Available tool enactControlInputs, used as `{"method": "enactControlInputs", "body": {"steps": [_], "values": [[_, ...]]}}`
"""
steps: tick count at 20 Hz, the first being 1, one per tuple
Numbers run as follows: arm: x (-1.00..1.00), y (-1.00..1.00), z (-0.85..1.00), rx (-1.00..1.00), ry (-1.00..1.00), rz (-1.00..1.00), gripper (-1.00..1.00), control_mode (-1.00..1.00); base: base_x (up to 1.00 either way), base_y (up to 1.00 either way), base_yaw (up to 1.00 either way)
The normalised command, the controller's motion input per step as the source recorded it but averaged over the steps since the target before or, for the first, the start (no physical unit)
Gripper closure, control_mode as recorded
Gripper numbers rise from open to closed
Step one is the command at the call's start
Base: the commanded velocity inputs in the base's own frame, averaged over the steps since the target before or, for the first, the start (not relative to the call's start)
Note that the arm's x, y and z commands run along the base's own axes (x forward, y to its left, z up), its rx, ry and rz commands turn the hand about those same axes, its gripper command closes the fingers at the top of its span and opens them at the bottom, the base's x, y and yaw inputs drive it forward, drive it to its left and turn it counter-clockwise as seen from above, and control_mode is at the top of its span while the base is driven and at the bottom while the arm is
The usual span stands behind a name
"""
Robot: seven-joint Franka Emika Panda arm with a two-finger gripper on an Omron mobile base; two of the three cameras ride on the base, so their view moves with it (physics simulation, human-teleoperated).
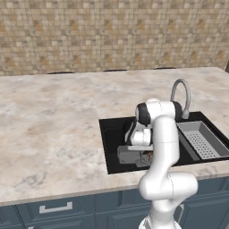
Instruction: Pick the tupperware and jar and place them in the sink. Then turn on the water.
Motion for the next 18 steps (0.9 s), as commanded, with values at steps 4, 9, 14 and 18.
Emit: {"method": "enactControlInputs", "body": {"steps": [4, 9, 14, 18], "values": [[0.21, 0.04, -0.29, 0.0, 0.14, 0.03, -1.0, -1.0, 0.0, 0.0, 0.0], [0.05, 0.01, -0.11, 0.04, 0.03, 0.04, -1.0, -1.0, 0.0, 0.0, 0.0], [-0.06, 0.0, 0.22, 0.1, 0.0, 0.04, -1.0, -1.0, 0.0, 0.0, 0.0], [-0.31, 0.0, 0.71, 0.16, -0.02, 0.04, -1.0, -1.0, 0.0, 0.0, 0.0]]}}
